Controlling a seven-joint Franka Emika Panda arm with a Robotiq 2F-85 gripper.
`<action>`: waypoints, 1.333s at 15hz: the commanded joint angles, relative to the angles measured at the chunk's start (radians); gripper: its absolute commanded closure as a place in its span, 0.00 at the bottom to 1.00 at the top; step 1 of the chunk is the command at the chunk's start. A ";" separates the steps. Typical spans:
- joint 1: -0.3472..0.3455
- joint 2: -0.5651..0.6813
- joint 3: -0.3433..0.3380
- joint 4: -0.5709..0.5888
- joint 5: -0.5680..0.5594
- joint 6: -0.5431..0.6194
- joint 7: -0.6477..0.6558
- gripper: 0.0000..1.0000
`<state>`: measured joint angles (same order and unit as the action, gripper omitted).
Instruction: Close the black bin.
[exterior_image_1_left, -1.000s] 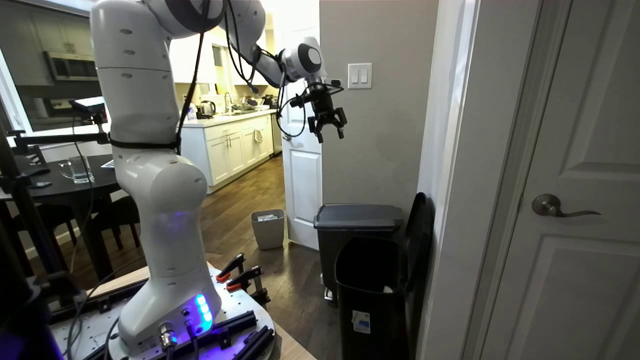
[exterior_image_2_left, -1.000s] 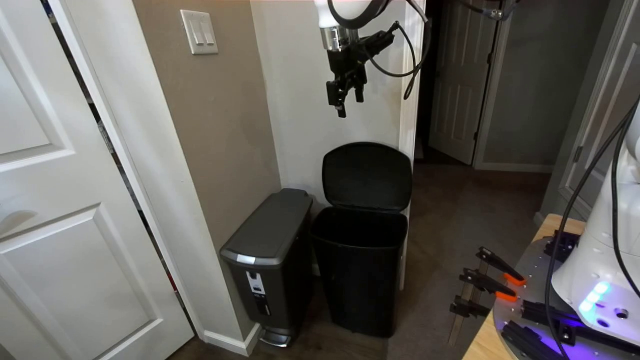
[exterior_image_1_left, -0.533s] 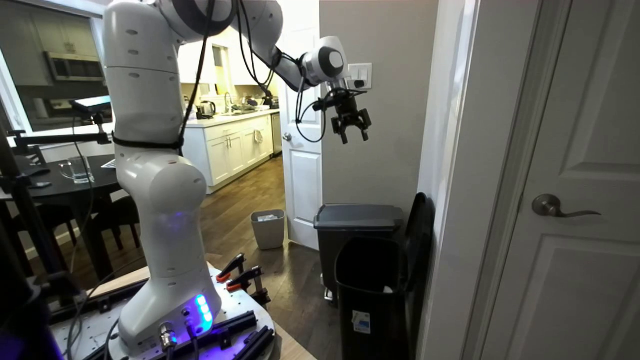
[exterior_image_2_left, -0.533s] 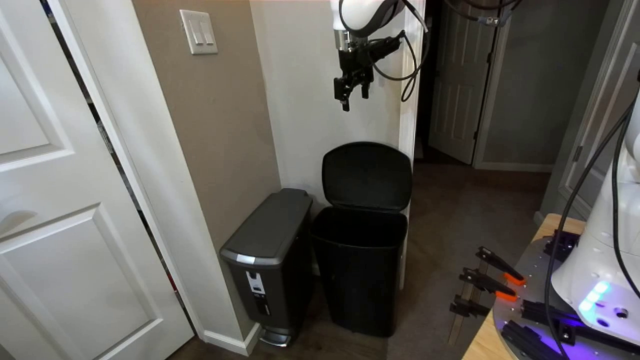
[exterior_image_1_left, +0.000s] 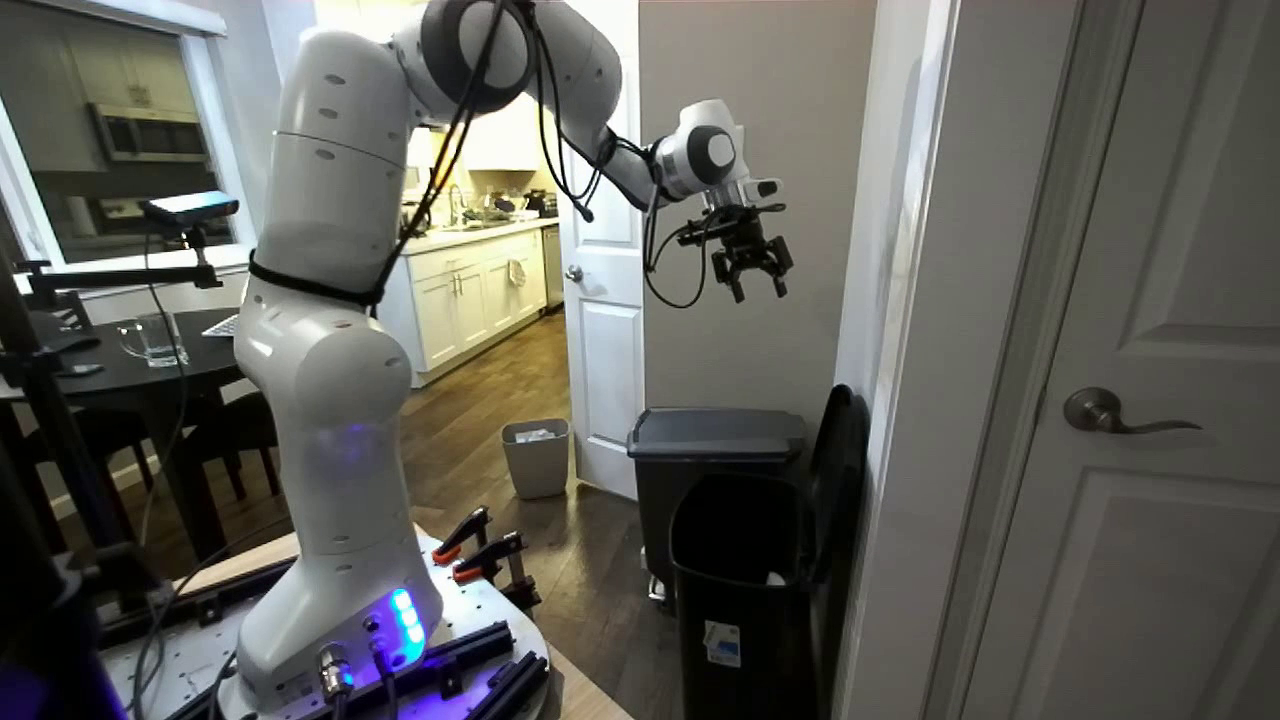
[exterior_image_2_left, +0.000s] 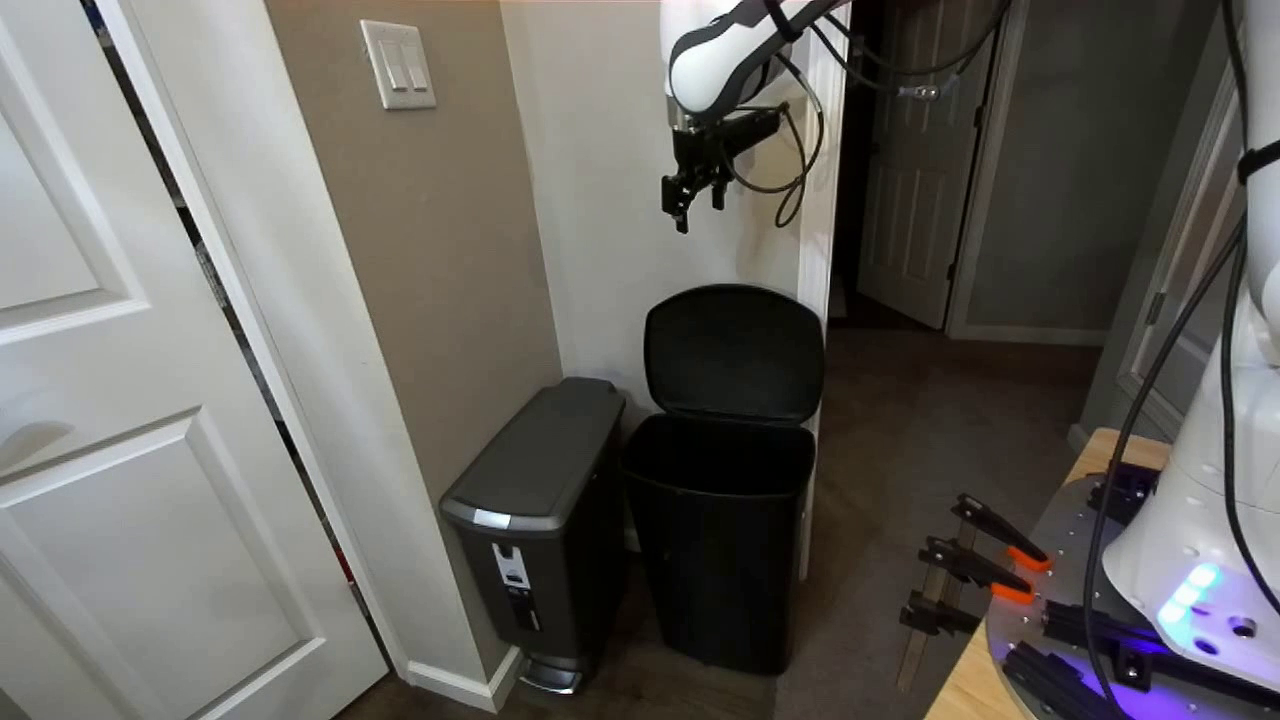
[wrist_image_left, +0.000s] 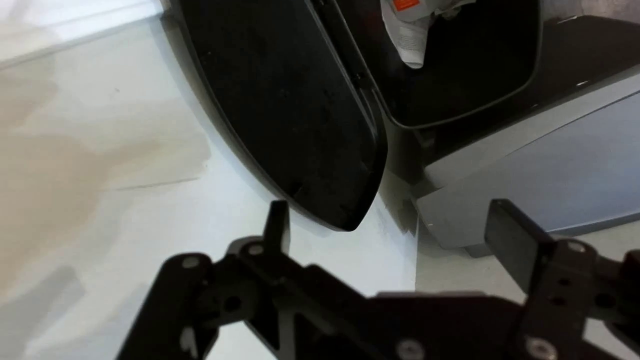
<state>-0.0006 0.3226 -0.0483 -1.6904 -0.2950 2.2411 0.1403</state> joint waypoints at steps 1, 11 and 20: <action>-0.025 0.139 -0.016 0.168 0.045 -0.020 -0.060 0.00; -0.037 0.282 -0.047 0.326 0.094 -0.064 -0.025 0.00; -0.041 0.306 -0.050 0.344 0.092 -0.041 -0.037 0.00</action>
<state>-0.0392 0.6052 -0.0871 -1.3667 -0.2089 2.1807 0.1206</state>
